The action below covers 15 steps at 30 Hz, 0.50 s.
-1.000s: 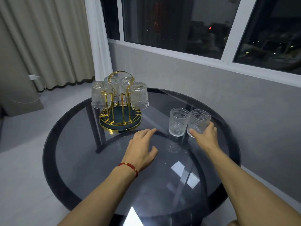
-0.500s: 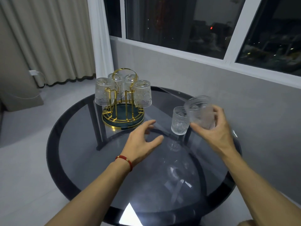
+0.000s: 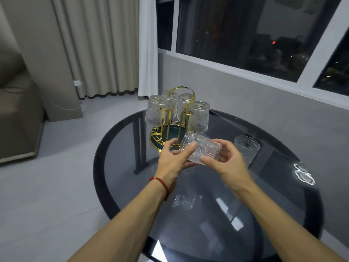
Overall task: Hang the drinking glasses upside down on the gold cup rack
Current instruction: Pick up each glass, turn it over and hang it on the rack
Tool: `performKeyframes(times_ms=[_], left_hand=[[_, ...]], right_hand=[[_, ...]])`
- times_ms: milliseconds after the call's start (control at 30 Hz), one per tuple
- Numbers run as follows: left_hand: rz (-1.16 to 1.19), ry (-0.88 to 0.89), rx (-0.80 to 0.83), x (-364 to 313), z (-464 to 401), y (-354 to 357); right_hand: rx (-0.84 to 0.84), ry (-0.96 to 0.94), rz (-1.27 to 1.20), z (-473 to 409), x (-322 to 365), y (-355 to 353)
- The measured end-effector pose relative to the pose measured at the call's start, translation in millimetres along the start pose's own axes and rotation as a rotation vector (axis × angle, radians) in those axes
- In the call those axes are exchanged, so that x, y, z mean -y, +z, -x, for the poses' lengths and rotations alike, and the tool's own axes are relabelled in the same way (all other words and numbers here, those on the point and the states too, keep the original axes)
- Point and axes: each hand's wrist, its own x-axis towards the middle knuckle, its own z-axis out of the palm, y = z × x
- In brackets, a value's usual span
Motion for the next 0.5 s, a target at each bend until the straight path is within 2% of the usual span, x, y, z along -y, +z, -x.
performKeyframes(times_ms=[67,100,167,233,300,367,500], left_hand=[[-0.068,0.006,-0.061,-1.1,-6.2,-5.7],[-0.180,0.035,-0.114,-1.3,-9.0,-10.7],[-0.575,0.186,-0.201,6.7,-14.9,-23.5],[-1.039,0.306,-0.109,24.0,-18.6,-34.7],[-1.330,0.301,0.031,40.8,-21.4,-42.3],[-1.406,0.306,0.053,48.7,-24.6,-48.0],[-1.393,0.321,-0.016,51.1,-25.8,-48.3]], right_hand=[[-0.093,-0.058,0.054,-4.0,9.0,9.0],[-0.118,-0.102,0.106,-8.4,16.0,13.1],[-0.119,-0.192,0.195,-19.6,36.3,17.8],[-0.106,-0.283,0.289,-34.7,63.3,26.6],[-0.125,-0.367,0.412,-53.7,88.4,39.7],[-0.134,-0.404,0.510,-74.5,108.4,53.7],[-0.048,-0.396,0.656,-105.2,128.6,71.7]])
